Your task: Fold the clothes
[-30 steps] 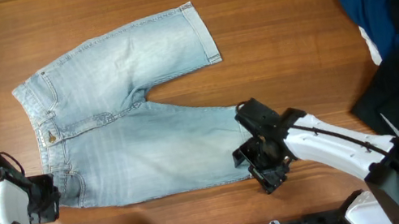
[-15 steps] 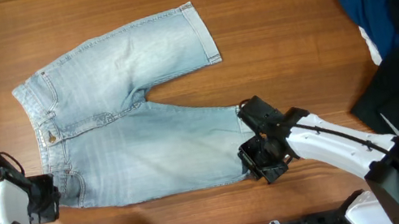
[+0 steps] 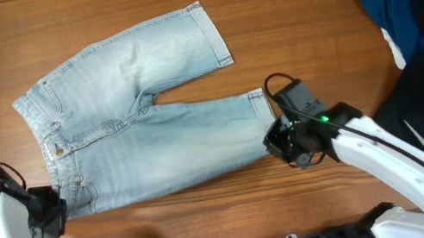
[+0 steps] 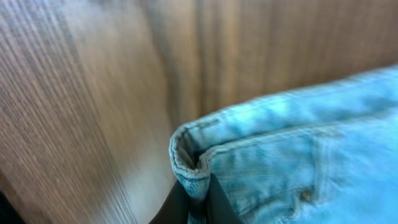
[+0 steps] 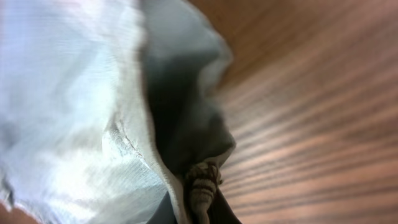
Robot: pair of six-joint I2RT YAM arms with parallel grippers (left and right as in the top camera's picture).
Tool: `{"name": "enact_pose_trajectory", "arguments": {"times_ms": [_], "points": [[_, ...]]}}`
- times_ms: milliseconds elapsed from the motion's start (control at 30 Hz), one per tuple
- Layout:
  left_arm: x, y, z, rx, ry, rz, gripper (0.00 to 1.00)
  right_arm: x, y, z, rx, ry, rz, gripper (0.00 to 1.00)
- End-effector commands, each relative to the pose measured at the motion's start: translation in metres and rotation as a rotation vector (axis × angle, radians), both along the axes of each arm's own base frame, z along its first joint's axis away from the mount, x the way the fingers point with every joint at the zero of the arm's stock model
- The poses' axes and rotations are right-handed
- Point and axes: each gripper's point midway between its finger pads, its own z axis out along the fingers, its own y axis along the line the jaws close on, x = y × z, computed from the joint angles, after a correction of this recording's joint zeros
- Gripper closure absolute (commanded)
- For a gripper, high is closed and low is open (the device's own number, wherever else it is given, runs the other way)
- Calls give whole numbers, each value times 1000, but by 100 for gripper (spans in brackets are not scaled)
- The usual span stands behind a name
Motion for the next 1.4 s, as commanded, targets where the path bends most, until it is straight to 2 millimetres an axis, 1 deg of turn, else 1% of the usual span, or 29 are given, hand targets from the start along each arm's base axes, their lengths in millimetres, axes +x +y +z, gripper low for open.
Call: {"name": "enact_pose_trajectory", "arguments": {"times_ms": [0, 33, 100, 267, 333, 367, 467, 533, 600, 700, 767, 800, 867, 967, 1067, 1167, 1200, 1267, 1367], "points": [[20, 3, 39, 50, -150, -115, 96, 33, -30, 37, -196, -284, 119, 96], [21, 1, 46, 53, -170, -131, 96, 35, -35, 48, -220, -324, 127, 96], [19, -1, 58, 72, -189, -143, 96, 36, -41, 63, -250, -369, 136, 96], [12, -7, 100, 127, -244, -166, 96, 31, -66, 101, -358, -437, 119, 96], [9, -10, 124, 159, -275, -188, 96, 30, -75, 119, -402, -470, 122, 96], [7, -12, 137, 179, -292, -198, 96, 30, -80, 133, -426, -494, 116, 96], [2, -17, 163, 212, -329, -205, 96, 31, -84, 157, -442, -531, 115, 96], [2, -19, 173, 227, -354, -208, 96, 35, -83, 175, -452, -576, 148, 96], [3, -20, 177, 233, -375, -210, 96, 40, -80, 190, -465, -618, 187, 96], [8, -16, 175, 232, -374, -210, 96, 53, -74, 209, -509, -673, 286, 96], [15, -10, 172, 226, -371, -201, 96, 68, -67, 218, -553, -693, 372, 96], [19, -7, 170, 221, -371, -187, 96, 73, -64, 219, -564, -692, 397, 96], [28, 1, 167, 223, -375, -184, 96, 90, -53, 219, -593, -676, 480, 96], [40, 11, 162, 221, -383, -157, 96, 117, -40, 212, -623, -648, 550, 96], [51, 19, 155, 218, -381, -152, 96, 144, -25, 201, -638, -644, 613, 96], [60, 27, 147, 211, -374, -151, 96, 175, -10, 189, -655, -661, 650, 96], [64, 31, 144, 210, -373, -151, 96, 186, -4, 182, -658, -672, 666, 96], [72, 37, 137, 206, -369, -151, 96, 200, 6, 169, -650, -686, 694, 96], [80, 43, 125, 190, -357, -138, 96, 216, 15, 156, -651, -703, 707, 96]]}}
